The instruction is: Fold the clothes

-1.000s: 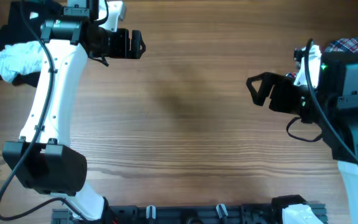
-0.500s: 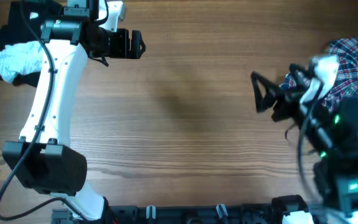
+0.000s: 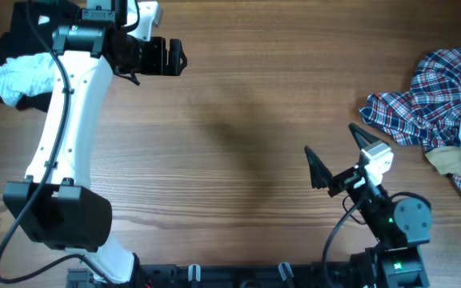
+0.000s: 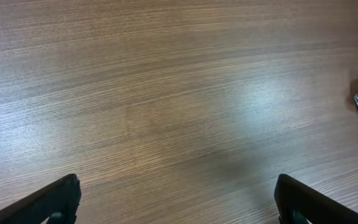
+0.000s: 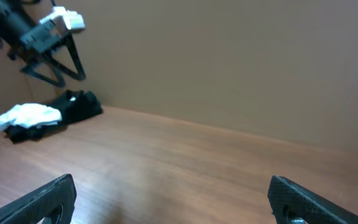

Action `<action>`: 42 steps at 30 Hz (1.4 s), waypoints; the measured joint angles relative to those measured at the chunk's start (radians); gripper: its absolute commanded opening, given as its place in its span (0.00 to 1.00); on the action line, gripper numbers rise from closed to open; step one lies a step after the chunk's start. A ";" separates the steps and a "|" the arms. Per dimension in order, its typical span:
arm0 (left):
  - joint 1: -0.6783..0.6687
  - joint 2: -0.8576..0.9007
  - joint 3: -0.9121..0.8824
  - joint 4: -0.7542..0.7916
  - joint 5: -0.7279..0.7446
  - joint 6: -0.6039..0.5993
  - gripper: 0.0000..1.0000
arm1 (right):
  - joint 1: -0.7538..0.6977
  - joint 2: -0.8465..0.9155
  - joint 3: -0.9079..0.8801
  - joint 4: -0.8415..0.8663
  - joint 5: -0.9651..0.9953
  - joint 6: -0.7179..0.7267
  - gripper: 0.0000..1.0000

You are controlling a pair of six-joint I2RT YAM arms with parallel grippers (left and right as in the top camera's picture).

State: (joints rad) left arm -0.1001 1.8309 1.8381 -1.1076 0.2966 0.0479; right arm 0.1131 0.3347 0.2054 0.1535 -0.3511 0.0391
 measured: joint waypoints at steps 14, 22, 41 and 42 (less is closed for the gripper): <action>0.000 0.000 0.000 0.000 0.000 0.000 1.00 | -0.024 -0.224 -0.187 0.007 0.004 -0.005 1.00; 0.000 0.000 0.000 0.000 0.000 0.000 1.00 | -0.034 -0.312 -0.198 -0.110 0.005 -0.027 1.00; 0.000 0.000 0.000 0.000 0.000 0.000 1.00 | -0.035 -0.315 -0.198 -0.130 0.004 -0.045 1.00; 0.000 0.000 0.000 0.000 0.000 0.000 1.00 | -0.035 -0.315 -0.198 -0.131 0.005 -0.045 1.00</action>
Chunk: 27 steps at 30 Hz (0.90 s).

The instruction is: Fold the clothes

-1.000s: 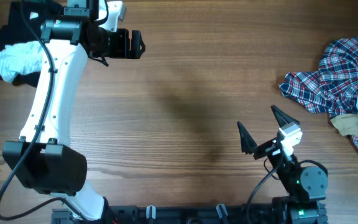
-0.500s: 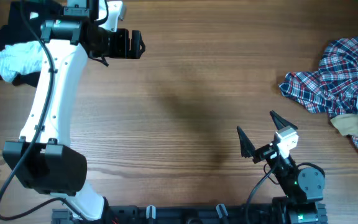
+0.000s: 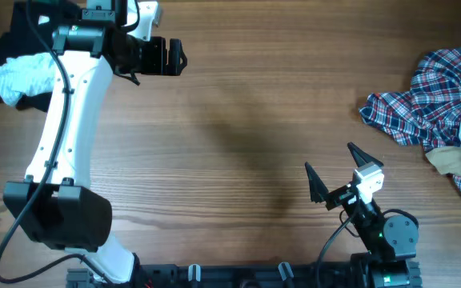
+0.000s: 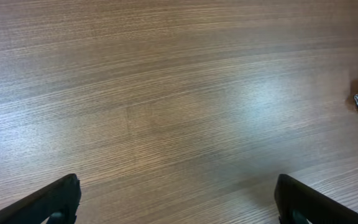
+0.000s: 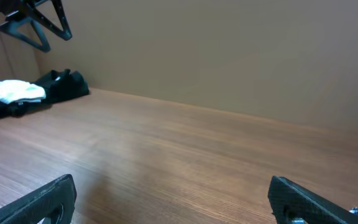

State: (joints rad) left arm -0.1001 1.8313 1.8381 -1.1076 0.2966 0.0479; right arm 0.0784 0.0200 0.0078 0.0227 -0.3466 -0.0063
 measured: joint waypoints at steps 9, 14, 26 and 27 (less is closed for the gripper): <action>0.000 0.000 0.000 0.000 0.000 0.000 1.00 | 0.000 0.000 0.000 0.000 0.000 0.000 1.00; 0.000 0.000 0.000 0.000 0.000 0.000 1.00 | 0.000 0.000 0.000 0.000 0.000 0.000 1.00; 0.000 -0.040 -0.032 -0.087 -0.015 0.001 1.00 | -0.001 -0.001 0.000 0.000 0.000 0.000 1.00; 0.000 -0.080 -0.082 -0.062 -0.018 0.003 1.00 | -0.001 -0.001 0.000 0.000 0.000 0.000 1.00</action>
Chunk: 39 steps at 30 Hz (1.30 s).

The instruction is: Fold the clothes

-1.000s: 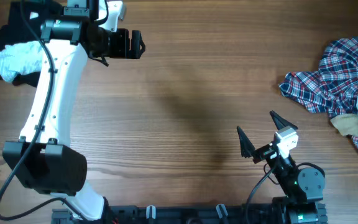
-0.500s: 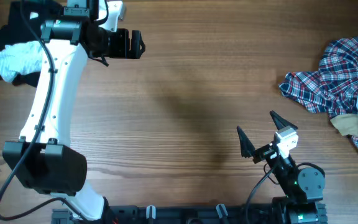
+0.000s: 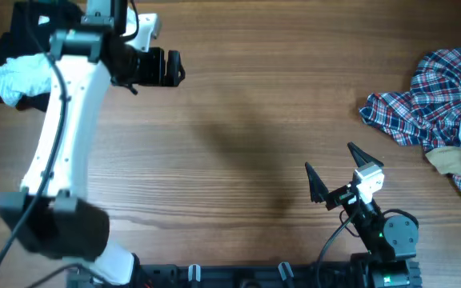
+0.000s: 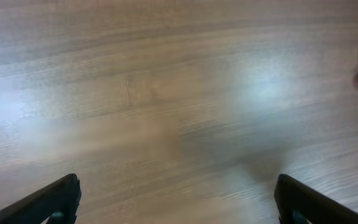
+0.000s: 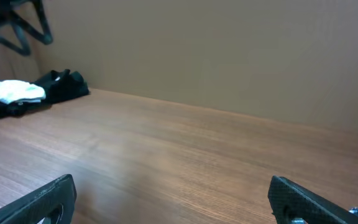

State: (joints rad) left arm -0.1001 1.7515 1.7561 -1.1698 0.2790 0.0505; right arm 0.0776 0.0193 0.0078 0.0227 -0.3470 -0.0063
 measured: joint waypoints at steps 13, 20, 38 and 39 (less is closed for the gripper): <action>0.001 -1.032 -1.231 0.700 -0.050 0.013 1.00 | 0.000 -0.008 -0.001 0.000 0.005 -0.007 1.00; 0.003 -1.381 -1.522 0.852 -0.050 0.016 1.00 | 0.000 -0.008 -0.001 0.000 0.007 -0.007 1.00; 0.087 -1.735 -1.716 1.057 -0.058 0.016 1.00 | 0.000 -0.008 -0.001 0.000 0.007 -0.007 1.00; 0.087 -1.737 -1.716 1.059 -0.058 0.016 1.00 | 0.000 -0.008 -0.001 0.000 0.007 -0.007 1.00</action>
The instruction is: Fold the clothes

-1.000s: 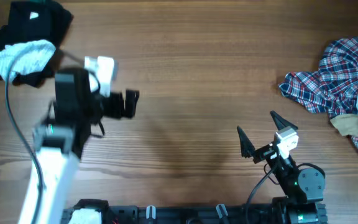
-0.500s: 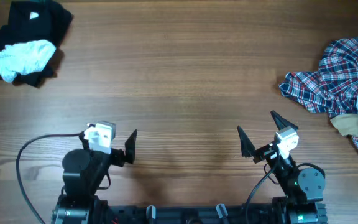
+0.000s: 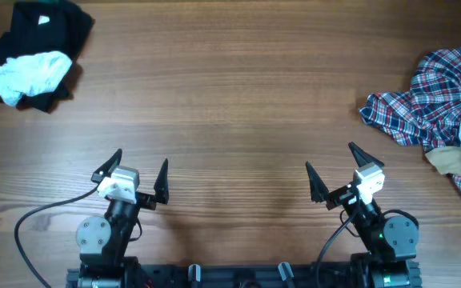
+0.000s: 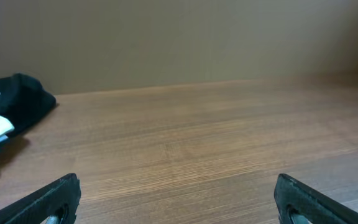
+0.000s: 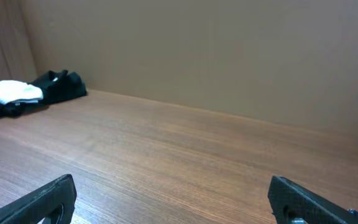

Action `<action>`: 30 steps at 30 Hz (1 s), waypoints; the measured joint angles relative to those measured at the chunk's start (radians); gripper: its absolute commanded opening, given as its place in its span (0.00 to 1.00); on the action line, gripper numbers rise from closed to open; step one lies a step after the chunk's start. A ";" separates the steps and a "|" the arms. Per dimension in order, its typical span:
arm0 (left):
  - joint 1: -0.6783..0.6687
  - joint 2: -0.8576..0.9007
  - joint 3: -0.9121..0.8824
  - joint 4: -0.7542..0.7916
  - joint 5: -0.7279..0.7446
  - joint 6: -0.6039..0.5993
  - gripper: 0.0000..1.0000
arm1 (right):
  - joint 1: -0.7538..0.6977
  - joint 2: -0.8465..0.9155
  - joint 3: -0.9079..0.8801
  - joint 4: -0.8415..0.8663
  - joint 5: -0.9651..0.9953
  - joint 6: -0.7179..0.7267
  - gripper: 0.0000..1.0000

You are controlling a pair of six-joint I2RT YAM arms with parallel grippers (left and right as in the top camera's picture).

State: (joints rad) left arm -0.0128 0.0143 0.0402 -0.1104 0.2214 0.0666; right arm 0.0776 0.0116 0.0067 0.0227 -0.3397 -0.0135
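A crumpled plaid shirt (image 3: 430, 96) lies at the table's right edge with a cream garment beside it. At the far left corner sits a pile of black cloth (image 3: 30, 48) with a white garment (image 3: 26, 74) on it; the right wrist view shows that pile of black cloth (image 5: 58, 87) in the distance. My left gripper (image 3: 134, 170) is drawn back at the front left, open and empty. Near the front right my right gripper (image 3: 336, 170) stands open, nothing between its fingers.
The bare wooden table (image 3: 238, 104) spans between the two piles. A brown wall (image 5: 216, 50) stands behind the table's far edge. Both arm bases sit along the front edge.
My left arm has left the far left corner by the black pile and now rests folded at the front left, gripper open. The right arm and the clothes are unchanged.
My left arm first stretched to the far left by the black and white pile, gripper open over bare table. The right gripper pulled back slightly to the front right. The left arm has since come back to the front, with both piles unmoved.
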 measured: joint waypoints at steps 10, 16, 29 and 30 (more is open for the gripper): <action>0.000 -0.002 -0.010 0.307 0.019 0.000 1.00 | 0.000 0.000 0.000 0.000 0.000 0.000 1.00; 0.000 -0.002 -0.021 0.346 0.023 0.000 1.00 | 0.000 0.000 0.000 0.000 0.000 0.000 1.00; 0.036 0.000 -0.031 0.061 0.022 0.000 1.00 | 0.000 0.000 0.000 0.000 0.000 0.000 1.00; 0.037 0.000 -0.031 0.061 0.022 0.000 1.00 | 0.000 0.000 0.000 0.000 0.000 0.000 1.00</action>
State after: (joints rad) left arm 0.0238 0.0147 0.0097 -0.0494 0.2432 0.0666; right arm 0.0776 0.0116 0.0067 0.0223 -0.3397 -0.0135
